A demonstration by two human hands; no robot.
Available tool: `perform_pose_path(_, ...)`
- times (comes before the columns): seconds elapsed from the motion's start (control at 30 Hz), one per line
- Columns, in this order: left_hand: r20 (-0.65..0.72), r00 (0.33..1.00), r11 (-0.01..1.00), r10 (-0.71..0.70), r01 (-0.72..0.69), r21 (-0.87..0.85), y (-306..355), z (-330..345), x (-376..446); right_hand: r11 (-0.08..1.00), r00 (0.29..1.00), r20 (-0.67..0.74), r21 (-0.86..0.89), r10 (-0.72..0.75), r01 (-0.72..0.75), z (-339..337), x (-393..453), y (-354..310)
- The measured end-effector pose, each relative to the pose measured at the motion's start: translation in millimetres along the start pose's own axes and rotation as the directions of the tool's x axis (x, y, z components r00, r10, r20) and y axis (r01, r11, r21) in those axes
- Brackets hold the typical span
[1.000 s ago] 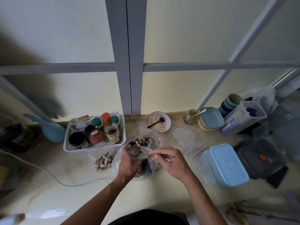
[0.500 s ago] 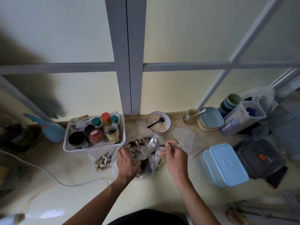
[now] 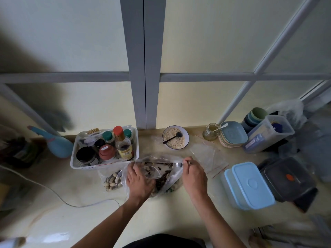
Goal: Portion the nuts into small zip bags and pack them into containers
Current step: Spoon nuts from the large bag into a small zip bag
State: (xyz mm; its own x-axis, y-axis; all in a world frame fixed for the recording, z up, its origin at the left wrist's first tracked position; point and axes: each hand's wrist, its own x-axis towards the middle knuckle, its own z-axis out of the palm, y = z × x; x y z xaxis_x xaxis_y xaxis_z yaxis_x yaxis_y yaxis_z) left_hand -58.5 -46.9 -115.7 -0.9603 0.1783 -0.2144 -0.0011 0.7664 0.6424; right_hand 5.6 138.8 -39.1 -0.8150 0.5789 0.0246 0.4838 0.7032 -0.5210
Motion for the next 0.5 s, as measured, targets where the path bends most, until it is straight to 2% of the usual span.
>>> perform_pose_path(0.2, 0.036, 0.999, 0.999, 0.034, -0.035, 0.033, 9, 6, 0, 0.987, 0.999, -0.032, -0.159, -0.020, 0.014, -13, 10, 1)
perform_pose_path(0.3, 0.041, 0.998, 0.998, 0.050, -0.051, 0.029, 10, 6, 1, 0.986, 0.993, 0.079, -0.135, -0.083, 0.094, -16, 11, 2)
perform_pose_path(0.4, 0.042, 0.997, 0.998, 0.063, -0.064, 0.021, 7, 5, 1, 0.978, 0.956, 0.217, -0.024, -0.199, 0.209, -16, 10, 4)
perform_pose_path(0.5, 0.050, 0.996, 0.998, 0.070, -0.069, -0.006, 5, 3, 2, 0.965, 0.928, 0.272, 0.012, -0.256, 0.263, -11, 6, 2)
